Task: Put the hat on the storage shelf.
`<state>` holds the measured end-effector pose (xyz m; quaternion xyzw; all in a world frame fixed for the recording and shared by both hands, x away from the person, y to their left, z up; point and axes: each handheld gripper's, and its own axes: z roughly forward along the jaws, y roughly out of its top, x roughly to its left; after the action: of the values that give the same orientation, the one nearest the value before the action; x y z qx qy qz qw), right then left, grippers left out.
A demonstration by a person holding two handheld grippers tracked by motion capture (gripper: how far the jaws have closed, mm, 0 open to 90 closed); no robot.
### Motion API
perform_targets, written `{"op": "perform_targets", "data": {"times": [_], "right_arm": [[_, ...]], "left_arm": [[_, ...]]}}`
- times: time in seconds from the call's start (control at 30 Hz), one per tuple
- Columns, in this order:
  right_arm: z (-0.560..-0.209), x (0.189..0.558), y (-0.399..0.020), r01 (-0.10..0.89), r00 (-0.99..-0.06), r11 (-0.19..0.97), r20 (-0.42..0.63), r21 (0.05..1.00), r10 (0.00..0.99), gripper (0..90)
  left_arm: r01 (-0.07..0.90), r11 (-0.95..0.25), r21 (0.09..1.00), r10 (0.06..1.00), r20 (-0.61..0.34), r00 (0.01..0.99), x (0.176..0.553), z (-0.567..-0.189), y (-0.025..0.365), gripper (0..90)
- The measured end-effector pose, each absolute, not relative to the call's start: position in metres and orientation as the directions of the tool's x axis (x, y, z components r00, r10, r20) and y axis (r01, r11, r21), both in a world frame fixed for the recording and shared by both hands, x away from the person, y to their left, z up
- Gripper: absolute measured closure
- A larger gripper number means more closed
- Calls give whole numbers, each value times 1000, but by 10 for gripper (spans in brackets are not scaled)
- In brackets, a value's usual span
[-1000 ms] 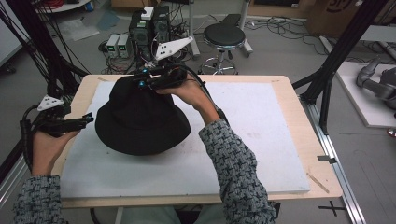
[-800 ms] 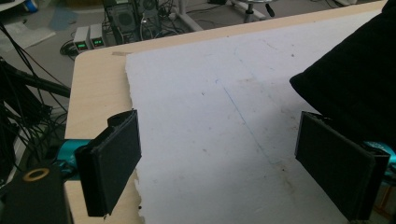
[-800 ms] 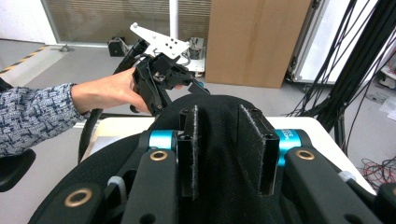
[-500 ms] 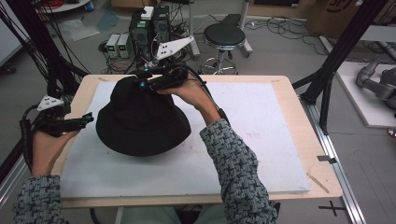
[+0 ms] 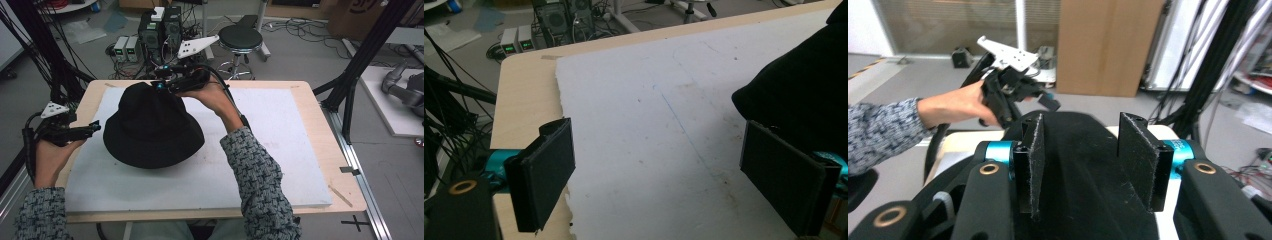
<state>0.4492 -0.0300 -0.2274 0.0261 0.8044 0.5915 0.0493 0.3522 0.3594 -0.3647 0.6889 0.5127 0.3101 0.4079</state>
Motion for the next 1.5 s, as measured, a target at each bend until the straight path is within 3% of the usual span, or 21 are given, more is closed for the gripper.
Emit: {"op": "perform_targets", "data": {"times": [0.5,1.13,1.27,1.5], "right_arm": [[-225,453,-83,24,-976,297,-42,954,214,476],[-218,452,-156,144,-902,299,1,943,432,200],[-219,445,-174,111,-881,274,-33,955,473,198],[-232,439,-206,158,-853,263,-2,952,523,198]], "left_arm": [[454,-140,880,960,8,281,354,-365,358,147],[458,-153,876,955,12,296,355,-367,352,147],[456,-155,876,955,16,295,355,-366,352,147],[460,-153,875,957,14,291,355,-367,352,147]]}}
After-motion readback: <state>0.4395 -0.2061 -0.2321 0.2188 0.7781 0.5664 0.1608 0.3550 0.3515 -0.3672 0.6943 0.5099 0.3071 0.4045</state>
